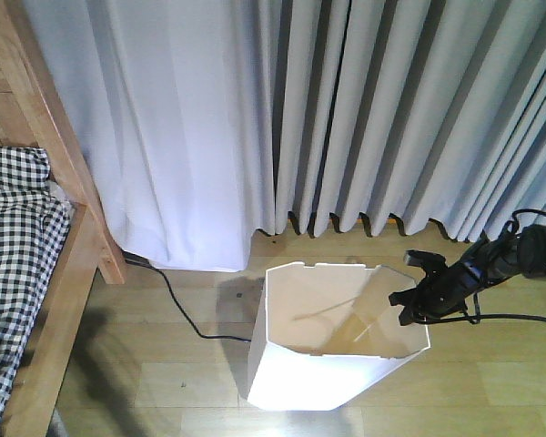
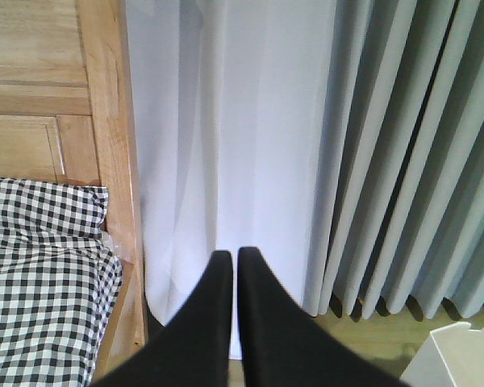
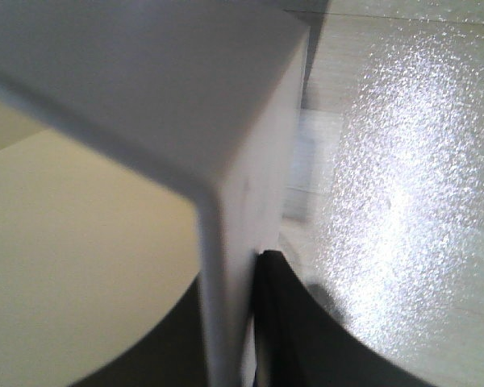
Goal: Move trash bin to bedside with robot
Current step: 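Lower the held bin onto the floor beside the bed with the right gripper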
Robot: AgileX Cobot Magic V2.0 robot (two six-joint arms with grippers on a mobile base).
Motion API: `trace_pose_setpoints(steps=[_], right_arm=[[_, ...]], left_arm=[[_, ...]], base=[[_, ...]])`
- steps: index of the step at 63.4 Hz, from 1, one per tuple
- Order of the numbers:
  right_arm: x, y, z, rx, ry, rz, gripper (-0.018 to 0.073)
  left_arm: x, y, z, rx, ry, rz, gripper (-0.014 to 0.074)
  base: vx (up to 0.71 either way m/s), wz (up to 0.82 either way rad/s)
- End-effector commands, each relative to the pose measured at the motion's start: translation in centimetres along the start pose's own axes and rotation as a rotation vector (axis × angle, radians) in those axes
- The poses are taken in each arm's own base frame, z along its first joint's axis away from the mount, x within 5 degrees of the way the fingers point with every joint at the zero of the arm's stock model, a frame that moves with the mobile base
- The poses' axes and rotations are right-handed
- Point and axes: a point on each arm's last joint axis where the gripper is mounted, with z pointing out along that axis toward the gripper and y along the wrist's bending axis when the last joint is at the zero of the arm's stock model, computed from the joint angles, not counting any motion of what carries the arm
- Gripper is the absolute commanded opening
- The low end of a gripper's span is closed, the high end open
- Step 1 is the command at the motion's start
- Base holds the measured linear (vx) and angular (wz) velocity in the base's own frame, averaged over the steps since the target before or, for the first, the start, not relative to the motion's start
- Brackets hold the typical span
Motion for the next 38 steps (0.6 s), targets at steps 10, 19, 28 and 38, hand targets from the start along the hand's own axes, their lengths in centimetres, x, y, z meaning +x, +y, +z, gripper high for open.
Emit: trace_pose_setpoints(steps=[10,19,28,38], right_arm=[[-3.4,2.0,-2.1,-0.062,-0.041,-0.030,0.0036],[-3.7,2.4,-0.8,-0.020,-0.016,-0.039,0.0043],[-3.9,2.5,0.4,-0.014,-0.011,-0.031,0.0050],[-4.0,2.4,1.1,-0.014,-0.016,-0.034,0.0058]], left_arm=[[-0.1,0.0,0.1,0.010,-0.064,-0.009,-0.0006],[-0.1,0.0,0.1,0.010,-0.064,-0.009,-0.0006],[-0.1,0.0,0.1,0.010,-0.064,-0.009,-0.0006],[-0.1,0.0,0.1,0.010,-0.064,-0.009,-0.0006]], base=[[0.00,0.00],[0.00,0.00],[0.00,0.00],[0.00,0.00]])
